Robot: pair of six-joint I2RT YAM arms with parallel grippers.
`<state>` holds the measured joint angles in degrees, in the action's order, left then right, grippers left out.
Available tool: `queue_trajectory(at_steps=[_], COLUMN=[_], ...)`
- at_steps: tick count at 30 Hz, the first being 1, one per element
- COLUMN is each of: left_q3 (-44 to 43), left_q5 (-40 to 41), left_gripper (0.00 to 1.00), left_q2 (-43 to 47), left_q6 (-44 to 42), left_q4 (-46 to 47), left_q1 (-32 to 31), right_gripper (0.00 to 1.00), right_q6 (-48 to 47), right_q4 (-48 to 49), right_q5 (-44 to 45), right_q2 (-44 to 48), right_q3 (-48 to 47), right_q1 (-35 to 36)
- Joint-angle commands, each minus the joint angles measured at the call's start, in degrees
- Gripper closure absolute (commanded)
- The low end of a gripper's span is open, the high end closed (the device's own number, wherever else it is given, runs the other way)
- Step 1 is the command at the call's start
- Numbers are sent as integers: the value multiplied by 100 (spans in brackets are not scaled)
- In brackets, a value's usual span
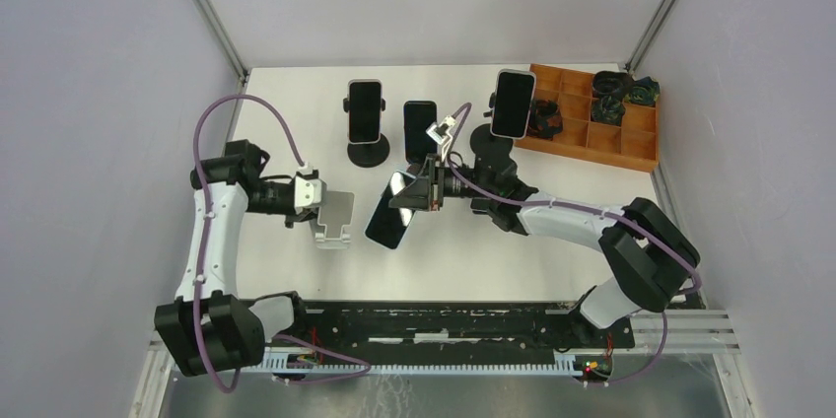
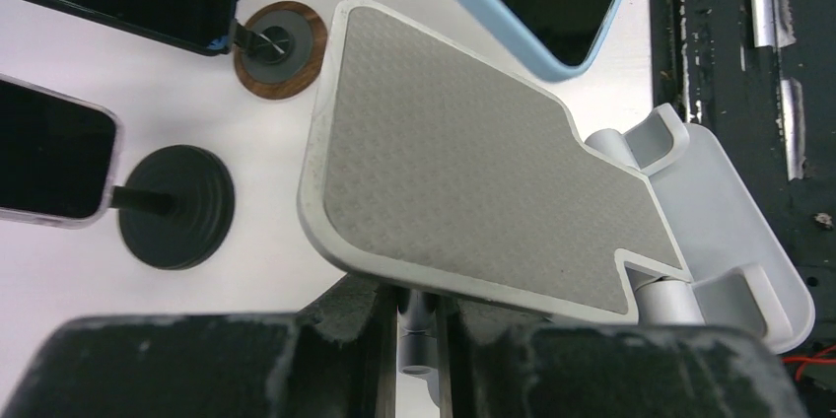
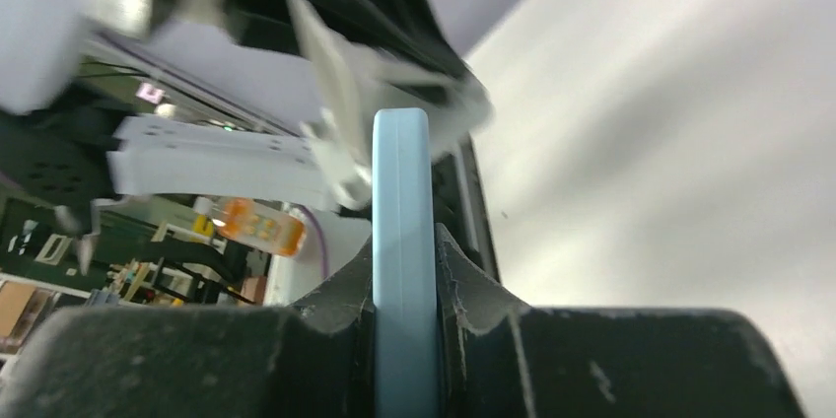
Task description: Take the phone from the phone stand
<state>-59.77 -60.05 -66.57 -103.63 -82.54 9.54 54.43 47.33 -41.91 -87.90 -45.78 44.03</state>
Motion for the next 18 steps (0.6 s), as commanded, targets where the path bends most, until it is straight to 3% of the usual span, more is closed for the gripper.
queue_trajectory(at_steps=[1, 11, 18], left_q3=[-422, -145, -87], left_q5=[-251, -536, -556], left_gripper=[98, 98, 98], left_q2=[247, 272, 331], left_q6=[-253, -607, -649], left_q4=[11, -139, -140], left_q1=[42, 46, 34], right_gripper=[100, 100, 100], right_q6=[-924, -1266, -1288], right_q4=[-1391, -2109, -2219], right_q5=[11, -286, -376], right_q2=[-237, -2458, -2997], right_q3=[-104, -1446, -1722], right_q1=[99, 779, 842])
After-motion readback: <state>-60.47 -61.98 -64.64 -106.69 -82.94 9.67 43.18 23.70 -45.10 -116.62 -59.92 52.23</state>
